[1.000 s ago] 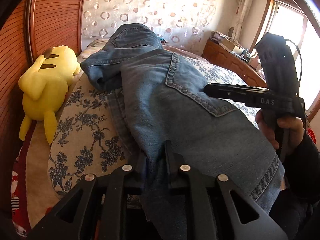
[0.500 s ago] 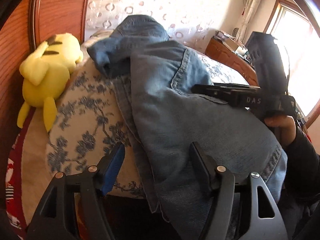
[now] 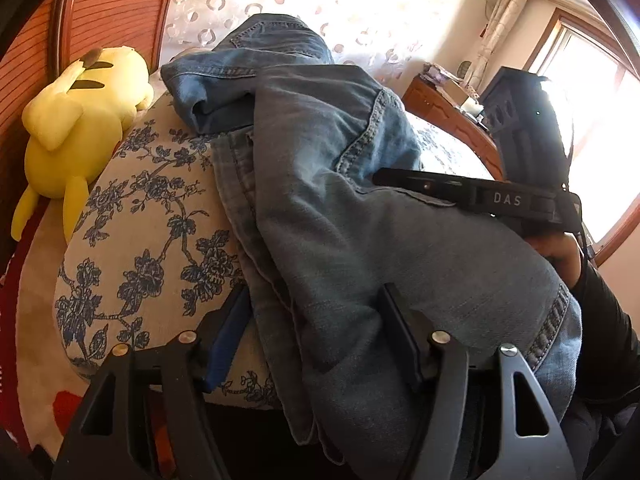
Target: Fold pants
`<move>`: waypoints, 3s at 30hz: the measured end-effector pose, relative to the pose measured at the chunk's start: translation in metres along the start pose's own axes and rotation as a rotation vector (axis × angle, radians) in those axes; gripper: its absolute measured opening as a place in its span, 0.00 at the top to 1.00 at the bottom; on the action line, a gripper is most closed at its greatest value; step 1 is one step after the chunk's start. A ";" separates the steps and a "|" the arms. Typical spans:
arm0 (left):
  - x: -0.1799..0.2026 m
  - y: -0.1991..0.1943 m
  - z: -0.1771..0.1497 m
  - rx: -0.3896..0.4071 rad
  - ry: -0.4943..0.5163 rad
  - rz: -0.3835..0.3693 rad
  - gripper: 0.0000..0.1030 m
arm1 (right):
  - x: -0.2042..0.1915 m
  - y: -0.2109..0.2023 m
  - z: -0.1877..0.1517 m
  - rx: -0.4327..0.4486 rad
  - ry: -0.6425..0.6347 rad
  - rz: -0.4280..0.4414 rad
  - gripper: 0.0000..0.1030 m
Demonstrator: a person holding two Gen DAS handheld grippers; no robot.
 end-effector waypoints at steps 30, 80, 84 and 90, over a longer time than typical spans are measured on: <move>-0.023 -0.096 0.044 0.313 -0.083 -0.023 0.90 | -0.123 -0.056 0.089 0.237 -0.356 0.161 0.81; 0.107 -0.024 0.179 0.413 0.241 0.196 0.10 | -0.055 -0.183 -0.024 0.439 -0.073 -0.418 0.18; 0.133 -0.030 0.161 0.427 0.260 0.174 0.09 | -0.074 -0.203 -0.058 0.487 -0.055 -0.463 0.17; 0.163 -0.037 0.137 0.426 0.260 0.177 0.09 | -0.100 -0.221 -0.096 0.529 -0.033 -0.524 0.17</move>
Point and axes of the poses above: each gripper's, at about its wrist camera, not at the fingertips, and y roughly the way its jaws point, x to its right, z to its top, the point moved 1 cm from there along y, roughly the way its jaws point, and after that the axes turned 8 degrees about z, right-handed, at the moved point
